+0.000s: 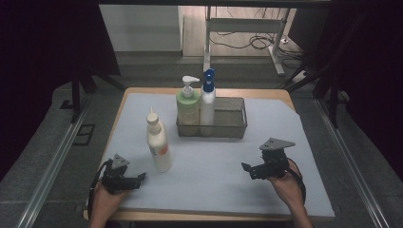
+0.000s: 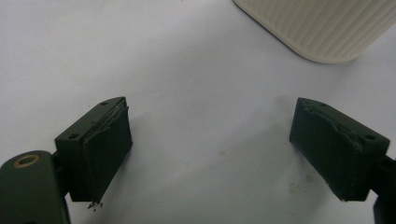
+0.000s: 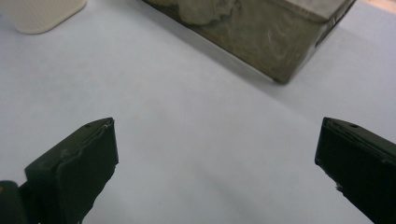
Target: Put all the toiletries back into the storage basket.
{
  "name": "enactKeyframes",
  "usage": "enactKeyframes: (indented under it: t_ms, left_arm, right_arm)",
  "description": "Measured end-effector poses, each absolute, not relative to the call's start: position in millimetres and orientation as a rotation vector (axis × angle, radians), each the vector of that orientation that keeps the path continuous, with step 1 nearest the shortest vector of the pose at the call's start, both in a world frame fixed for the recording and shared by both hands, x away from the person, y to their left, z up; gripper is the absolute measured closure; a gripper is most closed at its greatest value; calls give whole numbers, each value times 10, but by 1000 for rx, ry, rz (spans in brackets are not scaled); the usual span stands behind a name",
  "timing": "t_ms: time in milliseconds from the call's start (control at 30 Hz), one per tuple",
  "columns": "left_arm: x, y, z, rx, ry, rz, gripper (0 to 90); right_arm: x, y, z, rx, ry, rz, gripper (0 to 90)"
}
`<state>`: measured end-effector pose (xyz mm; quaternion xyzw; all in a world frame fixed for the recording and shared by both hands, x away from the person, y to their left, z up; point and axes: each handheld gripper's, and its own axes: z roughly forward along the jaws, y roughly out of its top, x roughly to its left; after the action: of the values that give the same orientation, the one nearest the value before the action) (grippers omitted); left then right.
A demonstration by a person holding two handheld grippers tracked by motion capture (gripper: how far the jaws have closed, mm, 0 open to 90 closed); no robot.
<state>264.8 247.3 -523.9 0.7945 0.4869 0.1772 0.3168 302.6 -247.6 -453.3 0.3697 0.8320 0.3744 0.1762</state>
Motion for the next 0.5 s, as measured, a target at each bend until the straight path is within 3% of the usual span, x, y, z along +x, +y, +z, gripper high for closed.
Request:
enactKeyframes:
  t_ms: [500]
  left_arm:
    - [2647, 2473, -5239, 2091, 1281, 467, 124]
  right_arm:
    - [2885, -2646, -4949, 1123, 2323, 1042, 15]
